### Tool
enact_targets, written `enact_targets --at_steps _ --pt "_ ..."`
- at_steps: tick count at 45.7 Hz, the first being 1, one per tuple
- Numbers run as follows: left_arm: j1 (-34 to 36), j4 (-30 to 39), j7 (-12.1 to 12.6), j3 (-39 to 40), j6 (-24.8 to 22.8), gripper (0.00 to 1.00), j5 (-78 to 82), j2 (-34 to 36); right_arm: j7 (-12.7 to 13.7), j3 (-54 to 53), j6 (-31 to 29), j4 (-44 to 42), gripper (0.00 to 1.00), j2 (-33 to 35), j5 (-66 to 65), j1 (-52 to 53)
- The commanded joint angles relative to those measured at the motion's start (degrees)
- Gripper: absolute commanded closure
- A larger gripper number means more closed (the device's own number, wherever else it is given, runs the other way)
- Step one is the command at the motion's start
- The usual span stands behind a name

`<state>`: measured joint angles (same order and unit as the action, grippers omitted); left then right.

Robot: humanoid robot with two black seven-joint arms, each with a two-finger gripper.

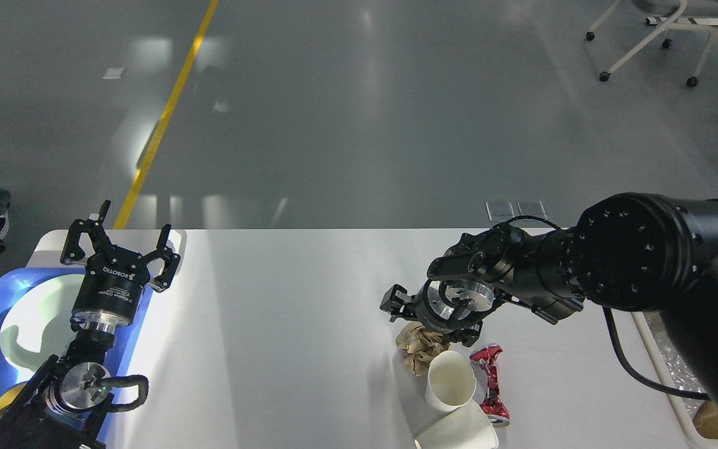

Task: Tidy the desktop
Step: 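Lower the right gripper and grasp the crumpled paper ball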

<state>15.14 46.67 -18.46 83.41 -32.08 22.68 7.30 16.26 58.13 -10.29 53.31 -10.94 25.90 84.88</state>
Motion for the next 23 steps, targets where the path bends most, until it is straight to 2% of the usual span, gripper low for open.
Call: enact_targets --at_steps 1,23 --pt "0.0 0.0 0.0 0.0 0.0 0.03 0.0 0.0 0.0 -0.1 0.2 -2.4 0.00 -0.7 -1.8 -2.6" --pt "0.0 0.0 0.0 0.0 0.0 0.03 0.0 0.0 -0.1 -0.5 0.4 -8.2 0.00 -0.4 -5.6 -8.5"
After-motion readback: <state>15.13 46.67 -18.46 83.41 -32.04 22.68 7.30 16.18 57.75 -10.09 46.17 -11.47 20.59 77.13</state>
